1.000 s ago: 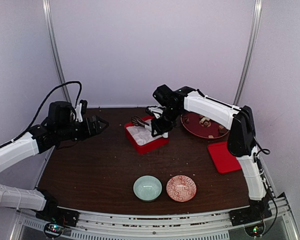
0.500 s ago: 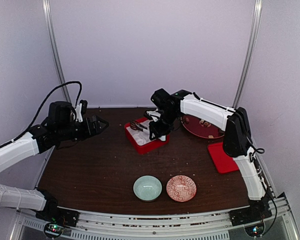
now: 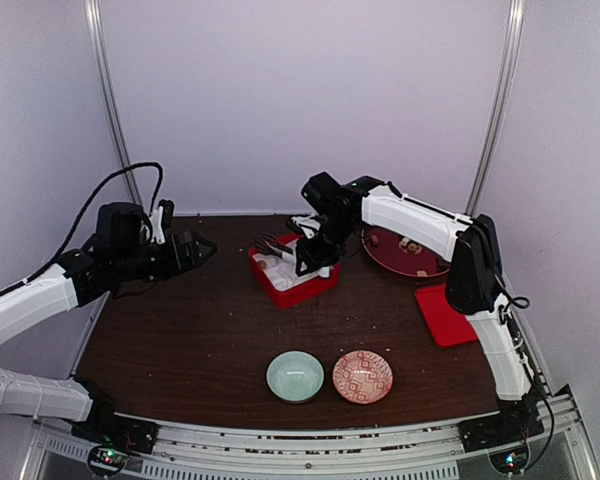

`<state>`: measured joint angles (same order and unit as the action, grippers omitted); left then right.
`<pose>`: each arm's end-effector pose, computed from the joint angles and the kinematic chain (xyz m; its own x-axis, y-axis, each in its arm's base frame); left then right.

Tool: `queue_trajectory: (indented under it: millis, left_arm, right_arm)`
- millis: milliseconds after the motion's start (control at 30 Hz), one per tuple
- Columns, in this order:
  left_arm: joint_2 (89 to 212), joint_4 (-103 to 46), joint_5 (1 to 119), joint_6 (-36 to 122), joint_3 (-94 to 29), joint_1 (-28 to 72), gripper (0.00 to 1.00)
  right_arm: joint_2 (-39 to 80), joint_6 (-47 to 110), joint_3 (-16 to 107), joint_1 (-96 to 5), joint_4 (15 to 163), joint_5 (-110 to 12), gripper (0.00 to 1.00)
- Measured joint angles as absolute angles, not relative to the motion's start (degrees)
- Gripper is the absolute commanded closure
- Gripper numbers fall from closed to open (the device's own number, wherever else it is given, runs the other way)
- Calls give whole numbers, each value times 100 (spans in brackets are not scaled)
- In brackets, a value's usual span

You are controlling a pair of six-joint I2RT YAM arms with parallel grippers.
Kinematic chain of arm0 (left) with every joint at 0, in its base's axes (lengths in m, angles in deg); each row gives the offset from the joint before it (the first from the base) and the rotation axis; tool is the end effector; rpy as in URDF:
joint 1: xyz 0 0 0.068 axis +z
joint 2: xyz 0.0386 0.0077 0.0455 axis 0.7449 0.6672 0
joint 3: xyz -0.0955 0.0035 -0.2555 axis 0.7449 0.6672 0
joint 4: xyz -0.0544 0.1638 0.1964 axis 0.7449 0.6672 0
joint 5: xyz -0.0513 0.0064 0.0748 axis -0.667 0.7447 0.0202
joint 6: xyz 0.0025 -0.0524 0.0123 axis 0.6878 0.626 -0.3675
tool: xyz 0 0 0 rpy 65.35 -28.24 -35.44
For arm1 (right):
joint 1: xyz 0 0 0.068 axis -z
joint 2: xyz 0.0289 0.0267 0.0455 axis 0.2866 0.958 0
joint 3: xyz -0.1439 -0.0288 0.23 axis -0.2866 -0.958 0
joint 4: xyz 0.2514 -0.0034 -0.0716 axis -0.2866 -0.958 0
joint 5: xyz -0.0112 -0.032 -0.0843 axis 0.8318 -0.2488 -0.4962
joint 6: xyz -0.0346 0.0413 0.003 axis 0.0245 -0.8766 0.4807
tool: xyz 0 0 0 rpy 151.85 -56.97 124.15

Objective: Pack the chocolate

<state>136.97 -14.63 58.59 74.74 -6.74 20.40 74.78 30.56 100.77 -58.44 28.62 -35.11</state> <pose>0.2129 -0.1189 0.2905 -0.6962 -0.3918 -0.6015 0.1637 0.7292 -0.6644 0.3655 0.3439 0.2433 -0.7714 -0.5171 -0.3710 -0.6344 0.6709 0.3840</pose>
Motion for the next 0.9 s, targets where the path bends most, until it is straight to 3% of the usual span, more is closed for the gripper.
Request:
queue_trajectory:
  millis: [367, 600, 900]
  left_arm:
    - [13684, -1463, 5859, 7476, -674, 2040, 9]
    - [13682, -1461, 5861, 7476, -674, 2040, 9]
    - [13682, -1459, 5863, 7476, -674, 2040, 9]
  right_arm:
    - [7368, 3032, 9948, -5819, 2975, -3460, 68]
    - [5924, 2910, 8529, -5441, 3428, -3473, 68]
    - [4145, 2960, 6673, -3994, 3815, -3970, 67]
